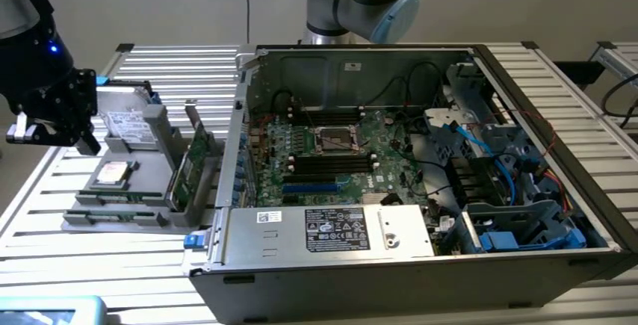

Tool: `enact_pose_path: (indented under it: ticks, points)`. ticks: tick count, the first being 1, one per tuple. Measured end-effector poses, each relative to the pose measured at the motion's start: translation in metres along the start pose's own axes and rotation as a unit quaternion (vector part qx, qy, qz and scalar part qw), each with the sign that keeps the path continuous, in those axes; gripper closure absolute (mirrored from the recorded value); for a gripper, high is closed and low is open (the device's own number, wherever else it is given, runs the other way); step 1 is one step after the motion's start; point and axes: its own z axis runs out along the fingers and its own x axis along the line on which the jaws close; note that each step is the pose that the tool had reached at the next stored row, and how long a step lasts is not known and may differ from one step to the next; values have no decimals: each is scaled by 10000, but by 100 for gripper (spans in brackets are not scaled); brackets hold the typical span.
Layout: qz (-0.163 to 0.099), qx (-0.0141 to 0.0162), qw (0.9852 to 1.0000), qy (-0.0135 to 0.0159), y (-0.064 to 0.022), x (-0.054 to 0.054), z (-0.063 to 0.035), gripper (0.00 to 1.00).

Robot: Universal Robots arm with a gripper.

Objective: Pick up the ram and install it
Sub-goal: 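Pick up the ram and move it above insertion slot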

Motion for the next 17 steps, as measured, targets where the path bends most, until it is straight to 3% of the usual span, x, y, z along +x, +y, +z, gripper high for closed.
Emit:
enact_pose_path:
  ticks: [10, 12, 14, 17]
  points:
    - [0, -1, 10000, 0, 0, 0, 0, 89]
    - [-1, 1, 10000, -1, 1, 0, 3, 83]
    - [0, 1, 10000, 1, 3, 1, 10, 70]
    - [1, 4, 10000, 29, 5, 1, 50, 64]
